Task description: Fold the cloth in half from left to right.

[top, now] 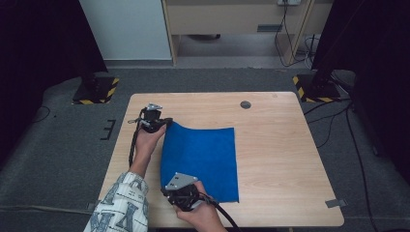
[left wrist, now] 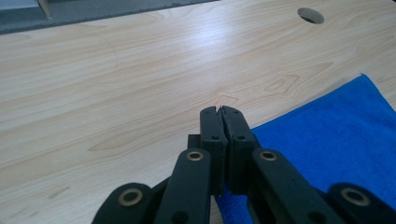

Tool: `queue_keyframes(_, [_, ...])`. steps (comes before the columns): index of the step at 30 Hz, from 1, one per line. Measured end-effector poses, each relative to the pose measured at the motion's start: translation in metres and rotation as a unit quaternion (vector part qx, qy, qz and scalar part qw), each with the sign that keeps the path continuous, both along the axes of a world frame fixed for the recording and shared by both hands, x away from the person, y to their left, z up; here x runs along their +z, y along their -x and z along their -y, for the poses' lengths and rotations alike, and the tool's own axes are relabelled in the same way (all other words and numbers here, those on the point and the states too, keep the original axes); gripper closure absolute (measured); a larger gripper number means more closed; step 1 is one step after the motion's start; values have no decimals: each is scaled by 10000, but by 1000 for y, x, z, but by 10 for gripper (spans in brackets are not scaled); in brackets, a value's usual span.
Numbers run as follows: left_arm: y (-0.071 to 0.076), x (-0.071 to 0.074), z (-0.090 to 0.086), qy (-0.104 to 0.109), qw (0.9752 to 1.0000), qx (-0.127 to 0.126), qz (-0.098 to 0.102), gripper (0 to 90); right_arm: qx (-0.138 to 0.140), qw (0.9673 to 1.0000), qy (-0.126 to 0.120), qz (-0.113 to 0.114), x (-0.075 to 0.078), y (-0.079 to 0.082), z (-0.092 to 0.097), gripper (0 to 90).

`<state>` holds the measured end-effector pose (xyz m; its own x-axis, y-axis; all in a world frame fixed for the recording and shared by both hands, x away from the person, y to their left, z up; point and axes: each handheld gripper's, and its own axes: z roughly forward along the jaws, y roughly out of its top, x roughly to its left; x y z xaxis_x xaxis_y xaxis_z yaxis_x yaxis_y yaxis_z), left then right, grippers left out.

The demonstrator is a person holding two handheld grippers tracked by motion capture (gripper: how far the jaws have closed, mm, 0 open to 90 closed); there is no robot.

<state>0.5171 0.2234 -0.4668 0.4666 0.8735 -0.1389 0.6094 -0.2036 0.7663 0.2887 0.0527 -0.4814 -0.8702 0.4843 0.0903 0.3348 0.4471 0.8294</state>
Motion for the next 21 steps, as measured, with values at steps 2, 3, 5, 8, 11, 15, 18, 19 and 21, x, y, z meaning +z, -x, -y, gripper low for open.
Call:
queue_keyframes(2, [-2, -2, 6, -29, 10000, 13, -5, 880, -34, 10000, -4, -28, -2, -1, 7, 884])
queue_keyframes(3, [-2, -3, 10, -24, 10000, 13, 3, 880, -54, 10000, -7, -37, -3, -1, 10, 884])
queue_keyframes(5, [-3, -3, 19, -38, 10000, -15, 19, 880, -64, 10000, -9, -31, -4, -1, 16, 884])
queue_keyframes(8, [-5, -3, 31, -77, 10000, -43, 45, 880, -130, 9999, 7, -40, -4, -2, 26, 884])
queue_keyframes(11, [-7, -1, 42, -57, 10000, -55, 60, 880, -166, 9998, 68, 2, -1, -1, 35, 884])
queue_keyframes(15, [-8, -1, 56, -15, 10000, -39, 73, 880, -274, 9995, 121, 45, 1, -2, 52, 884])
queue_keyframes(18, [-9, -2, 65, 104, 9999, -17, 100, 880, -366, 9992, 144, 29, 1, -3, 62, 884])
queue_keyframes(19, [-9, -3, 68, 119, 9999, -24, 92, 880, -390, 9991, 137, 24, 2, -3, 65, 884])
queue_keyframes(21, [-10, -4, 73, 130, 9999, -26, 111, 880, -417, 9990, 173, 24, 3, -1, 73, 884])
